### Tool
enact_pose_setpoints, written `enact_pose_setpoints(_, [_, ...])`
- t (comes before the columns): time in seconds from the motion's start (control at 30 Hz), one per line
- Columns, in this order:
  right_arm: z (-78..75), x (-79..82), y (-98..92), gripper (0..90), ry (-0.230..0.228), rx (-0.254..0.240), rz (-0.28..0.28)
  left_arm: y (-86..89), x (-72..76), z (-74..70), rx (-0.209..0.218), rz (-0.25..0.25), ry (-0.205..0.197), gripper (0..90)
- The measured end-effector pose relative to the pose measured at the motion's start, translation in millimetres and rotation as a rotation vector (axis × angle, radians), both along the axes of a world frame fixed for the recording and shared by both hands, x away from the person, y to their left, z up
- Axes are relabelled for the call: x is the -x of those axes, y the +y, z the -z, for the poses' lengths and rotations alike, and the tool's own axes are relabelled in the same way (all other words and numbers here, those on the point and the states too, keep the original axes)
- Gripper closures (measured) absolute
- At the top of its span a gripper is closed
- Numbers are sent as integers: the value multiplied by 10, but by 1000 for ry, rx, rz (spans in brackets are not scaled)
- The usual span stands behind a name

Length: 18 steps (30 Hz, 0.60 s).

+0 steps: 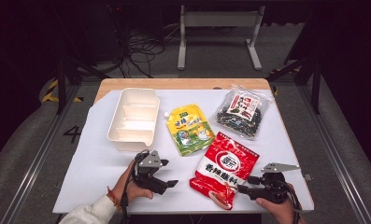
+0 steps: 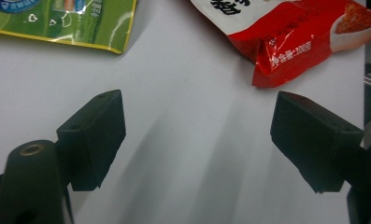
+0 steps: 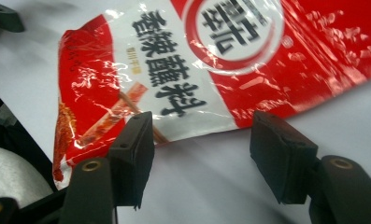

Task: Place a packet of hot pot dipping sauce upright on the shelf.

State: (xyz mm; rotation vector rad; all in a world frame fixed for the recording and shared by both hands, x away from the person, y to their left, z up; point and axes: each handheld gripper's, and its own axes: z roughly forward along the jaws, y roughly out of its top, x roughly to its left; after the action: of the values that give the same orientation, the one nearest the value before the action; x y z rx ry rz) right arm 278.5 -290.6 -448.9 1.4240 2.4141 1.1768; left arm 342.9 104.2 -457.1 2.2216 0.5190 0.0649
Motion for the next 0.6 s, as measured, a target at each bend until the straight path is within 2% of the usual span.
enact_pose_setpoints(0.1, [20, -11, 44, 408, 2, -27, -34, -57, -37, 13, 8, 20, 22, 193])
enact_pose_setpoints(0.2, [32, -18, 72, 410, 4, -45, -45, -210, -99, 12, 21, 49, 52, 193])
enact_pose_setpoints(0.4, [28, -9, 77, 449, -9, -23, -52, -427, -161, 19, 23, 89, 81, 188])
enact_pose_setpoints(0.47, [32, -13, 84, 499, -23, -6, -52, -517, -204, 30, 22, 99, 101, 180])
enact_pose_setpoints(0.6, [44, -27, 95, 587, -43, 9, -58, -639, -300, 25, 50, 106, 140, 169])
